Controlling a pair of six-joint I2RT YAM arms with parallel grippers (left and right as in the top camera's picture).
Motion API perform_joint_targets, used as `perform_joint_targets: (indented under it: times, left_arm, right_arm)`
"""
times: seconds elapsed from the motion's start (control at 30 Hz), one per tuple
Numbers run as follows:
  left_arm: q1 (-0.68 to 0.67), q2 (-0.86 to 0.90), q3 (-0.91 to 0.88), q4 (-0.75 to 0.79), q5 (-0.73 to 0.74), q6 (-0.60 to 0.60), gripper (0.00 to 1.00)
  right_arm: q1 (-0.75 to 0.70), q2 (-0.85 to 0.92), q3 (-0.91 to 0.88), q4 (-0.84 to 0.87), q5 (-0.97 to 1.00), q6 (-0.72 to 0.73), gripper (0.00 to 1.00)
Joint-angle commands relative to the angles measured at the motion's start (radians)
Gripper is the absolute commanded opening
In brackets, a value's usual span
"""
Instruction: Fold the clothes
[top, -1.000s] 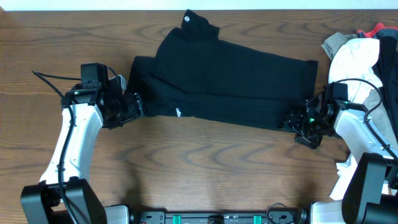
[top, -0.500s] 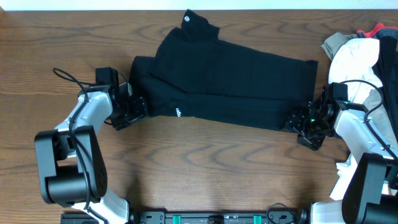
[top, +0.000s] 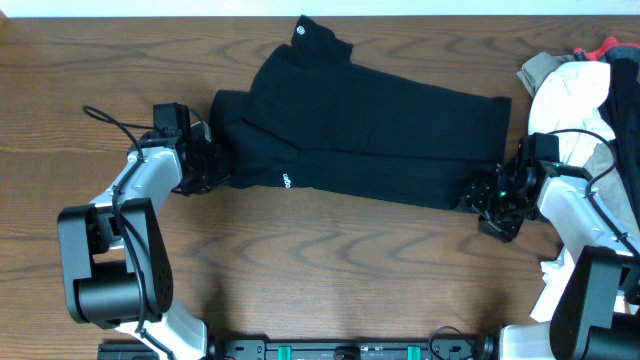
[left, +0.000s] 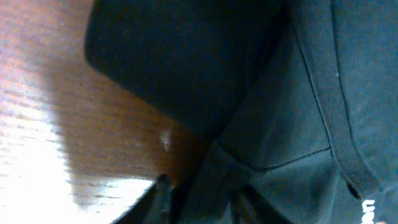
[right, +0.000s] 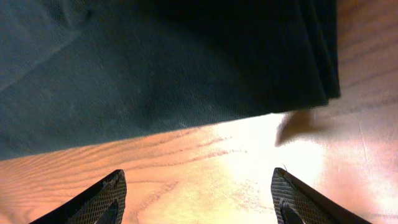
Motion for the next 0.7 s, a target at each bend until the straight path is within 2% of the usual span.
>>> perform_joint_targets:
  times: [0.0, 0.37, 0.67]
  left_arm:
    - [-0.002, 0.014, -0.008, -0.009, -0.006, 0.008, 0.08]
    - [0.047, 0.013, -0.007, -0.036, -0.016, -0.027, 0.06]
    - [0.05, 0.013, -0.007, -0.063, -0.016, -0.026, 0.06]
  right_arm:
    - [-0.023, -0.018, 0.014, -0.022, 0.01, 0.011, 0.72]
    - [-0.093, -0.017, 0.012, -0.102, 0.044, -0.044, 0.7]
    - [-0.092, -0.017, 0.006, 0.048, 0.052, 0.104, 0.7]
